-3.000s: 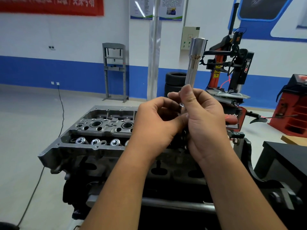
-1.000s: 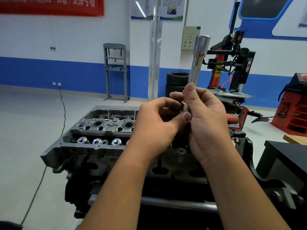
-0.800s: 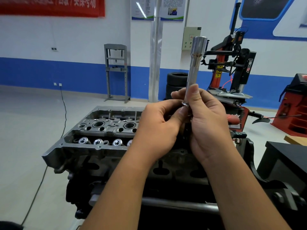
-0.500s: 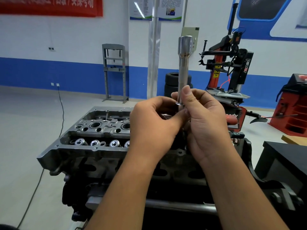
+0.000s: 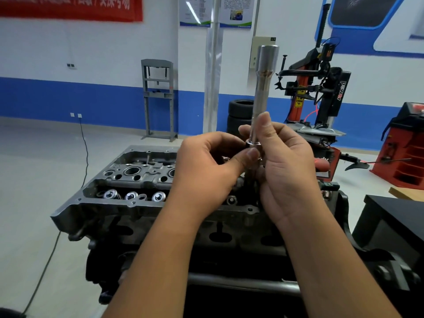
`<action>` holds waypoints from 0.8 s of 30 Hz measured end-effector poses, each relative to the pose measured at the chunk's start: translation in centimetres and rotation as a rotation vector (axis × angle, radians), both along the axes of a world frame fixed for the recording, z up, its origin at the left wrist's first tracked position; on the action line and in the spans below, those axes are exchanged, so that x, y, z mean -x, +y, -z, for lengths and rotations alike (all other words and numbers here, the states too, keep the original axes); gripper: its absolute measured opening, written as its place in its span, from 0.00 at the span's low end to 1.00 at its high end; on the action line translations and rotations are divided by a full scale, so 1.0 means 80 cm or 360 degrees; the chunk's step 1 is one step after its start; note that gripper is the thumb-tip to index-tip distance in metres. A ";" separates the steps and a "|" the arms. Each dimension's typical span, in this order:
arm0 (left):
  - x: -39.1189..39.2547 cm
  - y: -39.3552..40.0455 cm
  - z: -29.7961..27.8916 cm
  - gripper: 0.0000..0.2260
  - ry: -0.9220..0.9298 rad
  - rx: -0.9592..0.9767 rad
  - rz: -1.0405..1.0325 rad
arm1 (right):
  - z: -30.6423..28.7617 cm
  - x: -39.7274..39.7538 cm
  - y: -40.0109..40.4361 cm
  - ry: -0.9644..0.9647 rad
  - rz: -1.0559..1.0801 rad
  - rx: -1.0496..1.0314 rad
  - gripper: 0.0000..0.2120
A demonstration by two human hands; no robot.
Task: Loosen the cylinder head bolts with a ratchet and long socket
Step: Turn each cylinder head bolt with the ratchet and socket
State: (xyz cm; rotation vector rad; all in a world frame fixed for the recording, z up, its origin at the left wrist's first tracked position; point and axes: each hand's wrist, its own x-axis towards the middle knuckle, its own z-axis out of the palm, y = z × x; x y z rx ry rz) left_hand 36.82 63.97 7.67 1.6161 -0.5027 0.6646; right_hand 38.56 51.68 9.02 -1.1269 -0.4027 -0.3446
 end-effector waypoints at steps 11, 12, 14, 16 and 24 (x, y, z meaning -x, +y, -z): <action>-0.005 -0.008 0.004 0.07 0.0036 0.0070 0.0046 | 0.002 0.000 0.000 0.0015 -0.0044 -0.0025 0.20; -0.005 -0.006 0.004 0.07 0.0028 0.0077 0.0052 | 0.002 0.001 -0.001 0.0006 -0.0026 -0.0008 0.21; -0.002 -0.005 0.003 0.07 0.0001 0.0059 0.0155 | 0.002 0.002 0.000 -0.0013 -0.0004 0.0029 0.23; 0.001 -0.004 0.002 0.10 0.0003 0.0037 0.0292 | 0.002 0.002 0.002 -0.0032 -0.0010 0.0055 0.22; -0.002 -0.006 0.004 0.06 0.0006 0.0078 0.0022 | 0.003 -0.001 0.001 -0.0040 -0.0059 -0.0004 0.15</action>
